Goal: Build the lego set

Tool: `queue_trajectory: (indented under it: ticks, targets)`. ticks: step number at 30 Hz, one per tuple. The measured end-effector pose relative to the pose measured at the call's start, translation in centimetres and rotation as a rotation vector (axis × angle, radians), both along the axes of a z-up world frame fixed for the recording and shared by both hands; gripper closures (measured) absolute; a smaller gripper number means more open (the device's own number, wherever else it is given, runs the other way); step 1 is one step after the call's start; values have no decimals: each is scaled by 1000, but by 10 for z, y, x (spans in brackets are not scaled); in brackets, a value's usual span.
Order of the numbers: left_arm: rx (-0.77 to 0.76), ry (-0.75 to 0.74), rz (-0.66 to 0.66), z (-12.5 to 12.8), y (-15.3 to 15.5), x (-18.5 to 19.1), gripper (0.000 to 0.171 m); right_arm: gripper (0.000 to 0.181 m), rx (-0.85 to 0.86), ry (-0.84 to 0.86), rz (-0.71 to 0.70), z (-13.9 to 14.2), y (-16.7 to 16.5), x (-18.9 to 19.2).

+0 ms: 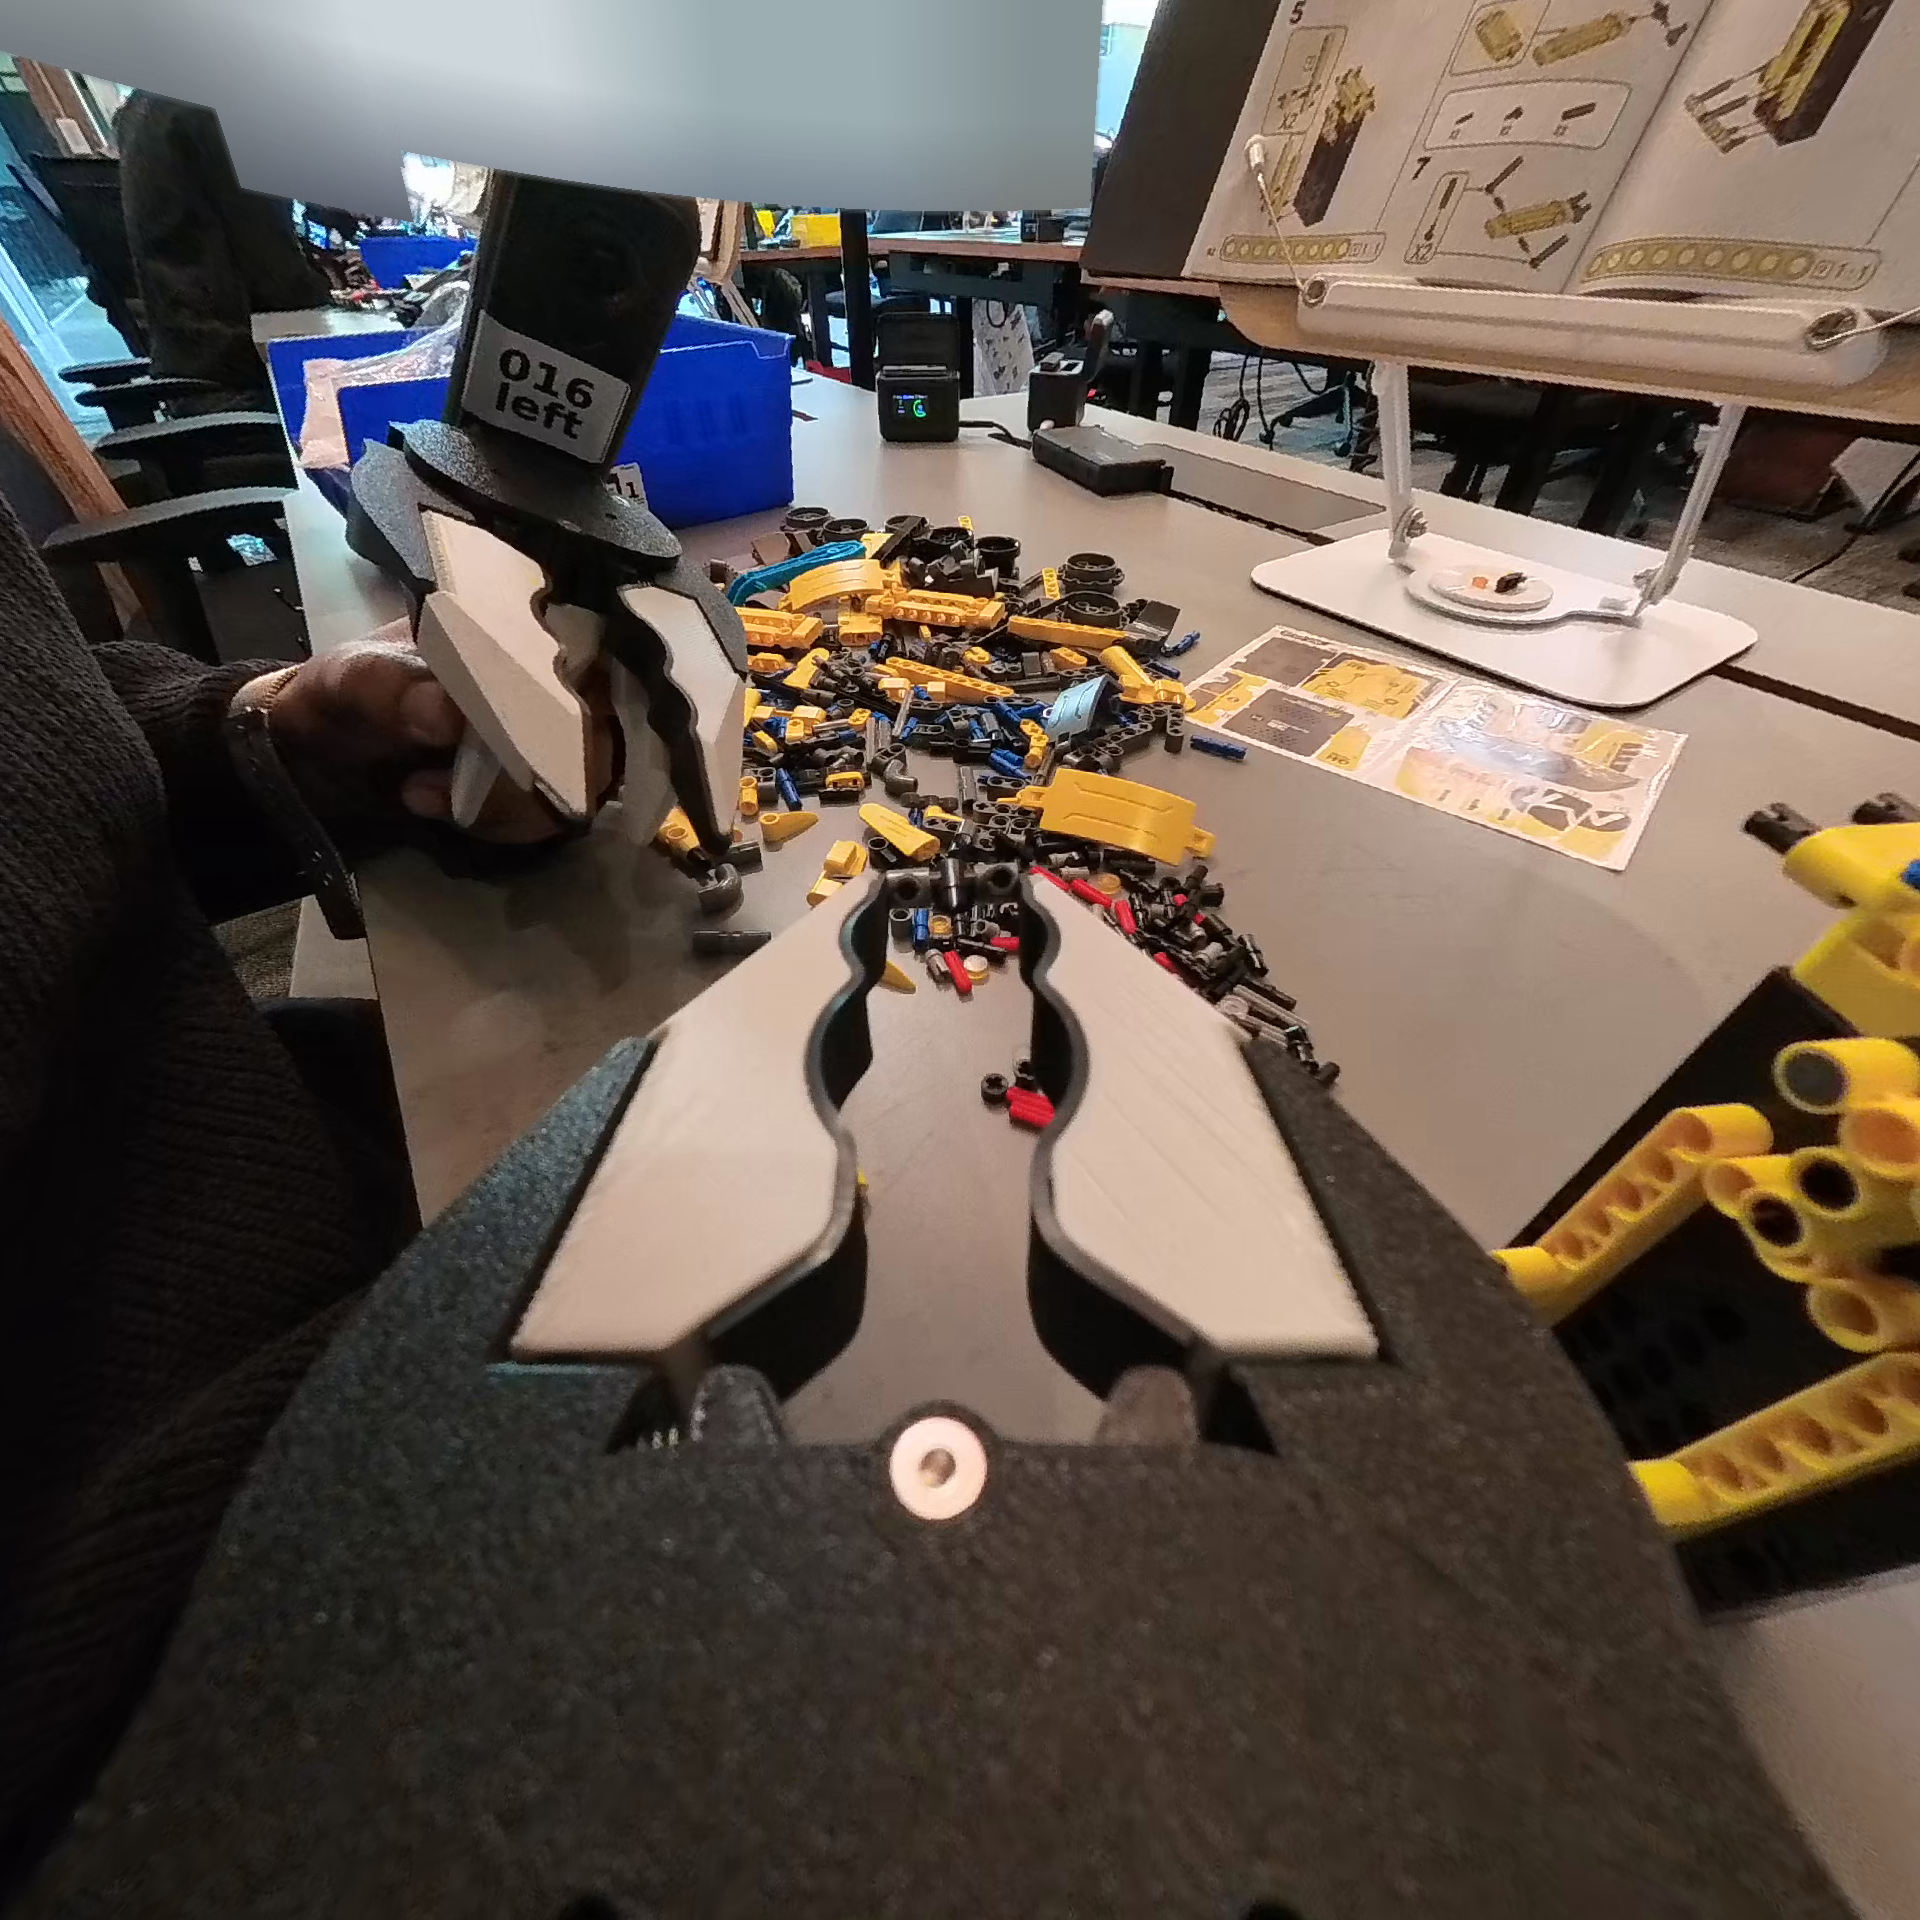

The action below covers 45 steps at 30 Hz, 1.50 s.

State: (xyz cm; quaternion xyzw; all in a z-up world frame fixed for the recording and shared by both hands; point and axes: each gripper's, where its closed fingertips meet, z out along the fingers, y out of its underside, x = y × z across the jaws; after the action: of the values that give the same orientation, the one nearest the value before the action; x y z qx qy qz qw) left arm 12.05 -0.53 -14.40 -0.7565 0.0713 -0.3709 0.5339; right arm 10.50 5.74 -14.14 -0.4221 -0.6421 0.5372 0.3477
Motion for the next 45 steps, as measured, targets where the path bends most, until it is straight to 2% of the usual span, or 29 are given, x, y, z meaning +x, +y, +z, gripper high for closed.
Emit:
queue_trajectory:
  ticks: [31,38,41,45]
  targets:
    - [23,-11,16,4,0,-3,144,157,-31,-16,-32,-1,7,-4]
    - [68,11,-46,9,-7,9,141,157,-60,-37,-14,-2,7,-4]
    - [47,85,-28,2,-2,10,139,157,-80,-175,8,-19,7,4]
    - [-60,257,21,-23,15,10,137,157,-5,-388,33,-53,5,30]
